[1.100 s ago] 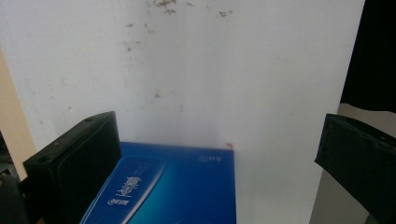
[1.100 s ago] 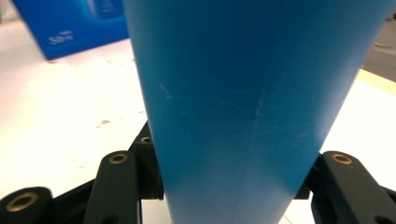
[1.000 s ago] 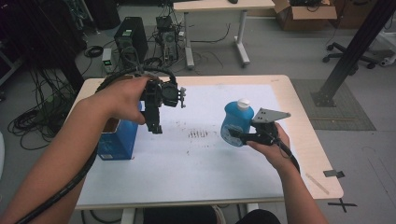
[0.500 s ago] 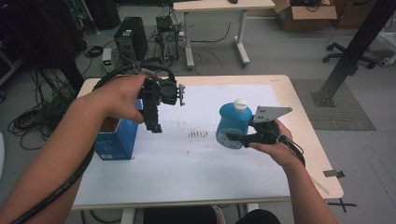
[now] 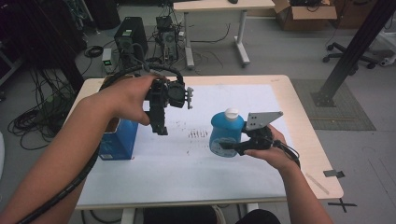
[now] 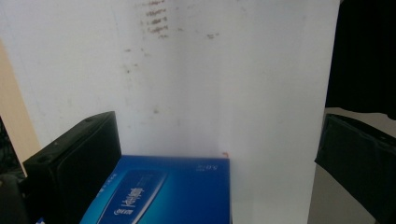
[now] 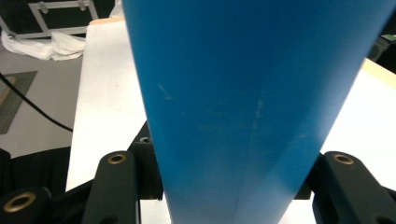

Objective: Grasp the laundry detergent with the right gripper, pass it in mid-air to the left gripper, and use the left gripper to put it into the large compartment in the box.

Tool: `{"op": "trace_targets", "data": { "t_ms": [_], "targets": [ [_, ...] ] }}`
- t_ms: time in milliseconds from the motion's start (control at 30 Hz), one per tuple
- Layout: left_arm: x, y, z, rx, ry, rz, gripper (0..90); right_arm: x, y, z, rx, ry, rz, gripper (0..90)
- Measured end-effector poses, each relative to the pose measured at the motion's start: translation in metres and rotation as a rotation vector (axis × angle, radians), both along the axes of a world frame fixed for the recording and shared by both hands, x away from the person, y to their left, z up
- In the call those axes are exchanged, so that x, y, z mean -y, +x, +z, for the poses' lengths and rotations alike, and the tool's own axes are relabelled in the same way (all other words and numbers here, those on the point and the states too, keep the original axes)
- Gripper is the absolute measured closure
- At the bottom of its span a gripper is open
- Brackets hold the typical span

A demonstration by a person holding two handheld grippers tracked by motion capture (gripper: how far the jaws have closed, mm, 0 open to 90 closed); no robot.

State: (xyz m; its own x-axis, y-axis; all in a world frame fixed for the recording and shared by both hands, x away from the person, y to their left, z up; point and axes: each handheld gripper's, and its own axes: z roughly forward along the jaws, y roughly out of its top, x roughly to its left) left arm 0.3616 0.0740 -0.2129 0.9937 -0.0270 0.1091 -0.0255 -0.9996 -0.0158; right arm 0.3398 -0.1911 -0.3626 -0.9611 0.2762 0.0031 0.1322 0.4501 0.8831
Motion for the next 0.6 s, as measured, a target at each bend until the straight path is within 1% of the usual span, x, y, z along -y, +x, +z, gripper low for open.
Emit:
{"op": "trace_targets", "data": {
  "t_ms": [200,267,300,467,500,600],
  "targets": [
    [0.009,-0.004,-0.001,-0.001,0.0,-0.021,0.2,-0.013,-0.001,-0.003,0.002,-0.008,0.043,45.8],
    [0.01,-0.004,-0.002,-0.001,-0.001,-0.025,0.2,-0.014,-0.001,-0.003,0.003,-0.006,0.044,45.8],
    [0.012,-0.005,-0.002,-0.003,-0.001,-0.029,0.2,-0.018,-0.001,-0.004,0.0,-0.003,0.056,45.8],
    [0.015,-0.008,-0.002,-0.007,-0.004,-0.038,0.2,-0.028,0.0,-0.007,0.005,-0.006,0.071,45.7],
    [0.017,-0.01,-0.002,-0.012,-0.006,-0.043,0.2,-0.03,0.0,-0.008,-0.002,-0.005,0.075,45.7],
    [0.02,-0.012,-0.001,-0.01,-0.005,-0.051,0.2,-0.035,0.0,-0.009,-0.002,-0.007,0.082,45.7]
  ]
}}
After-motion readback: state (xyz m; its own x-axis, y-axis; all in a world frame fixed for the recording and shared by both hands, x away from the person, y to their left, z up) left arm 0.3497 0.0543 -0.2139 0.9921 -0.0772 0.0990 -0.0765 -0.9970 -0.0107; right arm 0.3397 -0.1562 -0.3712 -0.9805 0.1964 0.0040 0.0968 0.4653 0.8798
